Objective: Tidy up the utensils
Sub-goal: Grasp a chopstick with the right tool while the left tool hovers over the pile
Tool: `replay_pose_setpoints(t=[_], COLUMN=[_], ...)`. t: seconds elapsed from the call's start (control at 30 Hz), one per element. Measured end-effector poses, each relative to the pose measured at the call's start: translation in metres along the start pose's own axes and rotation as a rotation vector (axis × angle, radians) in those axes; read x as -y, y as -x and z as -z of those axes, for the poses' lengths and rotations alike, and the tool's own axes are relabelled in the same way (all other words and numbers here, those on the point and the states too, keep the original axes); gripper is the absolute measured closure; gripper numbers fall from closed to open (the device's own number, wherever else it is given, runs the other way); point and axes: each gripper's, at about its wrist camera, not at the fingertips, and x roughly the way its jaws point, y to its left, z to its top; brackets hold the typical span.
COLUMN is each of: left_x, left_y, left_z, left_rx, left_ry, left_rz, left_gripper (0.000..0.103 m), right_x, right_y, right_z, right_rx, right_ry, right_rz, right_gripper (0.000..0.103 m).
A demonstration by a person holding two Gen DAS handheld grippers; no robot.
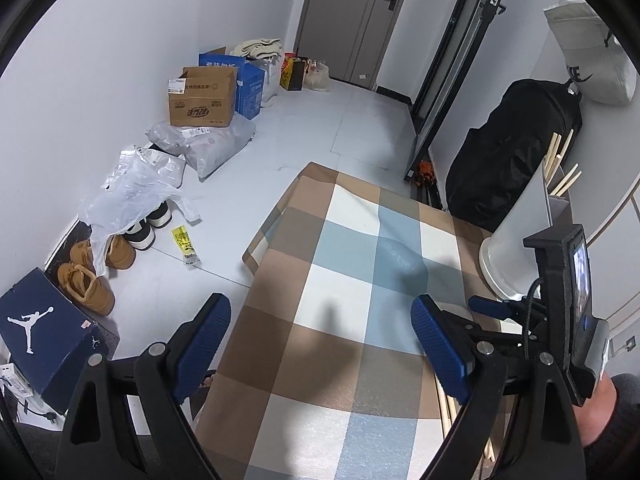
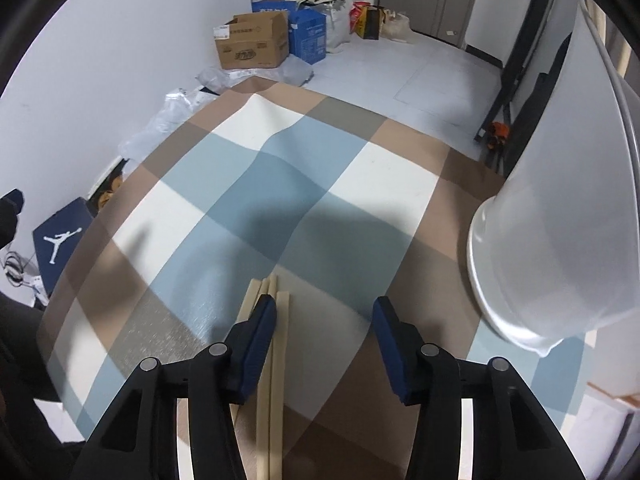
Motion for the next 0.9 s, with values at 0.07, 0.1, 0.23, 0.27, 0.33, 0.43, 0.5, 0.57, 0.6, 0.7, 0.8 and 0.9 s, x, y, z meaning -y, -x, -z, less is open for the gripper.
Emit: replay_pose_setpoints(t=[0.07, 0.1, 0.23, 0.27, 0.33, 0.43, 0.5, 0.57, 0.6, 0.7, 0.8, 0.9], left_x=[0.0, 0.0, -0.004, -0.004, -0.004, -0.003, -0.003, -0.003, -0.003, -0.003, 0.0, 0.006], left_y=[-0.001, -0.002, -0.003, -0.003, -0.003, -0.004, -0.004, -0.004, -0.004, -0.005, -0.008, -0.012], left_z=[0.0, 0.0, -0.003, -0.003, -0.003, -0.002, -0.002, -0.002, -0.002, -0.002, -0.001, 0.001], left_rx=[-0.003, -0.007, -0.012, -0.011, -0.015, -0.022, -0.022, -0.022, -0.021, -0.028, -0.043, -0.062], left_ry=[0.003, 0.006, 0.022, 0.023, 0.024, 0.022, 0.018, 0.015, 0.015, 0.016, 0.009, -0.004], left_rz=[0.004, 0.003, 0.014, 0.013, 0.013, 0.01, 0.011, 0.004, 0.006, 0.002, 0.003, 0.011], left_gripper=[0.014, 0.014, 0.014, 0.014, 0.014, 0.014, 0.014, 0.014, 0.014, 0.014, 0.014, 0.014], right_x=[0.002, 0.003, -0.001, -0.003, -0.006, -0.005, -0.004, -0.003, -0.003, 0.0, 0.004, 0.009], right_y=[-0.004, -0.004, -0.002, -0.002, -0.001, 0.001, 0.001, 0.0, 0.001, 0.007, 0.015, 0.031], right_z=[-0.002, -0.002, 0.0, 0.0, 0.001, 0.005, 0.005, 0.005, 0.006, 0.009, 0.01, 0.011], right_rx=[-0.023, -0.021, -0.023, -0.023, -0.022, -0.009, -0.006, -0.005, -0.003, 0.008, 0.038, 0.092], right_ry=[-0.002, -0.006, 0.029, 0.04, 0.054, 0.048, 0.047, 0.043, 0.043, 0.031, 0.01, -0.012], right_rz=[-0.001, -0.004, 0.02, 0.027, 0.031, 0.026, 0.03, 0.034, 0.036, 0.029, 0.019, 0.002], right_gripper=[0.061, 0.062, 0.062, 0.062, 0.063, 0.068, 0.078, 0.087, 0.092, 0.098, 0.098, 0.098])
